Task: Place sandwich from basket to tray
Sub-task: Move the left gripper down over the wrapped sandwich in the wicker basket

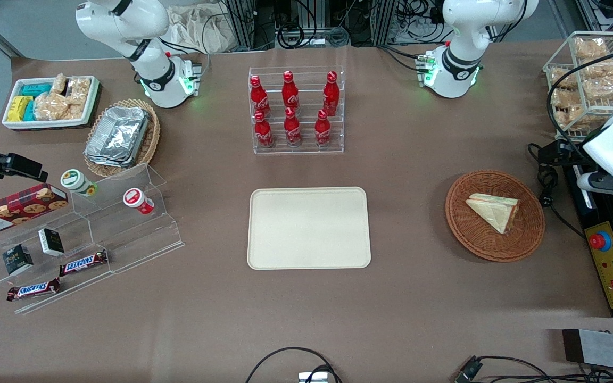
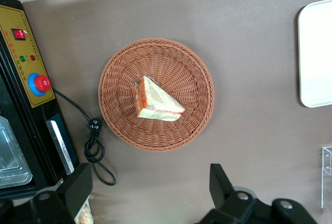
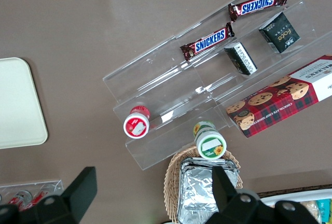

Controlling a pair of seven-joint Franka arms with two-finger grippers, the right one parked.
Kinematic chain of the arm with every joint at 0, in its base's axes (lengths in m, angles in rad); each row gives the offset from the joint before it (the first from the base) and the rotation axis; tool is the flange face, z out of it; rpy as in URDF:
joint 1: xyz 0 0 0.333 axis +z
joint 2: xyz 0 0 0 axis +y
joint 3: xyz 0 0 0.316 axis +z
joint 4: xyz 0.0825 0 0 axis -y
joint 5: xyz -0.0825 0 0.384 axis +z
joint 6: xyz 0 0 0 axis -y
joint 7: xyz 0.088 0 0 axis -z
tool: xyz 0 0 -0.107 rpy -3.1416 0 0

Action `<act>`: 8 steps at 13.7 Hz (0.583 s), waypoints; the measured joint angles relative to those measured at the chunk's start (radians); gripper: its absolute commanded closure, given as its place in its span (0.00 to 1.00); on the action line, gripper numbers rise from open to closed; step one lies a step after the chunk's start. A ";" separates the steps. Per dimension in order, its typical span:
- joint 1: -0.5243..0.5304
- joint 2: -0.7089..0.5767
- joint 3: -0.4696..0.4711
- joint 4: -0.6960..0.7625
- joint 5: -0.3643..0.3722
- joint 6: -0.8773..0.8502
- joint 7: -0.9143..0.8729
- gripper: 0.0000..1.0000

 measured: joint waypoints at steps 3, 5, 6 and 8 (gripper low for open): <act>0.000 0.021 0.000 0.015 0.000 -0.005 -0.004 0.00; 0.000 0.027 0.001 0.020 0.000 -0.021 -0.041 0.00; 0.002 0.029 0.003 0.019 0.000 -0.034 -0.116 0.00; 0.008 0.034 0.008 -0.006 0.000 -0.033 -0.306 0.00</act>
